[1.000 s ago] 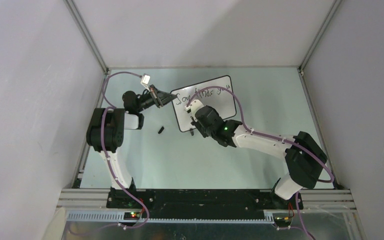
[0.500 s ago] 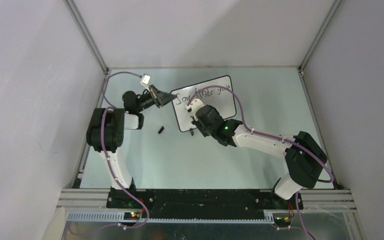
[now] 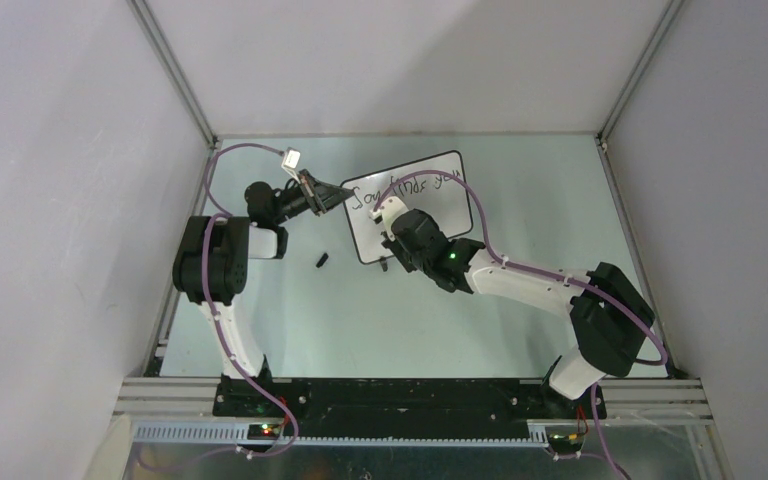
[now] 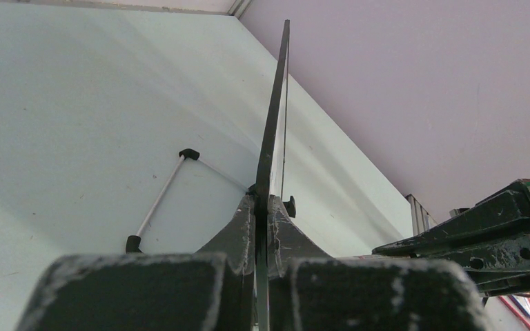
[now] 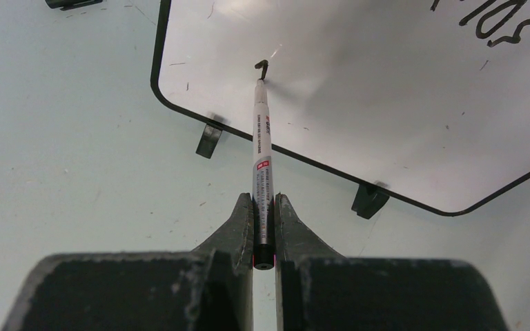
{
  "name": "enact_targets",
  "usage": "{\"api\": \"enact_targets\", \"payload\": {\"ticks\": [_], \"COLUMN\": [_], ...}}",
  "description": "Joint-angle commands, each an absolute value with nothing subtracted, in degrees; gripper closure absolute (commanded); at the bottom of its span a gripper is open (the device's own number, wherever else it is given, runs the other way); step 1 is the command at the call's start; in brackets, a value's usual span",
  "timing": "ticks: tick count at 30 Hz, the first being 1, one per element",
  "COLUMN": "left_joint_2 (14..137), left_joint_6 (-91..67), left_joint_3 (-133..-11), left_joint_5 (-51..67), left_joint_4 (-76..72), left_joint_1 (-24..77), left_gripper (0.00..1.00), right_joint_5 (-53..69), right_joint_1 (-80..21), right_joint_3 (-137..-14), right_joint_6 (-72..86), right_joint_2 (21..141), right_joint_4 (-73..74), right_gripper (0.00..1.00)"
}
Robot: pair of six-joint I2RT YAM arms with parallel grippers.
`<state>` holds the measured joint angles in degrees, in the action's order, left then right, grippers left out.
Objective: Write a sentence on the whiteboard
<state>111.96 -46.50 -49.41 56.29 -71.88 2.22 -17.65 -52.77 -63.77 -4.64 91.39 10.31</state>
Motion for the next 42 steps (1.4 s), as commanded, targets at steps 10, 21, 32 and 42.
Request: {"api": "enact_targets", "payload": {"ticks": [10,21,32,42], "left_joint_2": [110.3,110.2,110.2,110.1], "left_joint_6": [-44.0,-43.9,-43.9,-43.9], "left_joint_3": [-49.1,-49.0,-49.0,-49.0], "left_joint_5": [56.7,56.7,56.7,56.8], "left_joint_4": [-73.7,-73.7,-73.7,-73.8], "left_joint_1": [1.6,1.6,1.6,1.6], "left_gripper": [1.0,1.0,1.0,1.0], "right_joint_5": [-19.2,-20.1,-19.9,-20.3], "right_joint_1": [-53.3,-54.5,-54.1,-55.1], "right_joint_3": [-65.8,-65.8,-65.8,-65.8], "right_joint_6": [-4.9,-4.2,-5.3,-7.1], "right_joint_2": [91.3,92.0,89.2,87.0], "right_joint_4": [10.0,12.2,8.8,7.8], "right_gripper": [1.0,1.0,1.0,1.0]}}
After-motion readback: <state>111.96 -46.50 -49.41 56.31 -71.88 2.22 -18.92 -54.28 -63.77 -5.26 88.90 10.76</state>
